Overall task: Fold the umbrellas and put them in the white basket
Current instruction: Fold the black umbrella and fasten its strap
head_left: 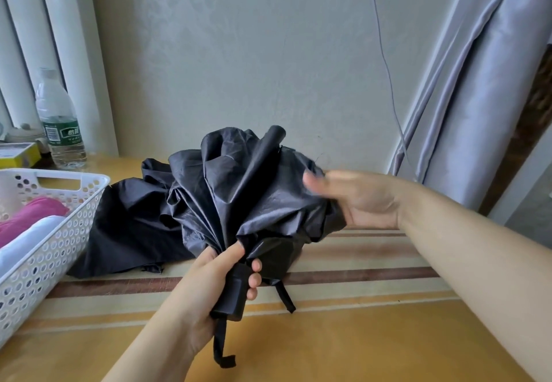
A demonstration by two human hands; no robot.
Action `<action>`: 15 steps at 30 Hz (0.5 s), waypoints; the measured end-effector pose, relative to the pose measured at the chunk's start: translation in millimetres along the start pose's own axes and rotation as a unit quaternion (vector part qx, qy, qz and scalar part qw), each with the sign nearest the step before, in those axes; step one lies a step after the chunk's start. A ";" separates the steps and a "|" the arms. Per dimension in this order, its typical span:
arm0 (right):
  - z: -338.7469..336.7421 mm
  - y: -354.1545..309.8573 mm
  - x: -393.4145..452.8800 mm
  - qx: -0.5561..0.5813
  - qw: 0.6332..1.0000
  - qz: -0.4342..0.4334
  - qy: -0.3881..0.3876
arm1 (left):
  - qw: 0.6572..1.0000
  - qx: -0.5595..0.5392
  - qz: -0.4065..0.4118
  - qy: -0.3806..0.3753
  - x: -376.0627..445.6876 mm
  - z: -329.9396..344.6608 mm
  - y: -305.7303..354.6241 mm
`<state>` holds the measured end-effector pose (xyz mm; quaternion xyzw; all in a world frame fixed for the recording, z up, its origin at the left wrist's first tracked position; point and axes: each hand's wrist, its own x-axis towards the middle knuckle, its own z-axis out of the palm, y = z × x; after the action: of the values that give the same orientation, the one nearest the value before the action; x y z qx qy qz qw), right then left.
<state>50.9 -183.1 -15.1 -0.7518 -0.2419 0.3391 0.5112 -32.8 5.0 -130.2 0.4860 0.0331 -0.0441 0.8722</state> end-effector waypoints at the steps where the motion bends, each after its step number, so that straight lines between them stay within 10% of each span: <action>1: 3.0 2.6 1.9 -0.031 0.998 0.002 -0.053 | 1.000 0.008 0.006 0.002 0.3 -0.3 -0.7; 7: -8.7 8.7 -9.9 -0.089 0.963 0.066 -0.247 | 0.997 0.061 0.035 0.025 4.1 -6.7 -0.6; 15: -4.5 13.0 -18.8 -0.129 0.960 0.106 -0.226 | 0.993 0.106 0.058 -0.001 2.7 -3.8 -4.4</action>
<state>42.3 -204.0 -21.2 -0.7365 -0.3114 0.5181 0.3035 -30.6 5.8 -136.2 0.5764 -0.0008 0.0035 0.8171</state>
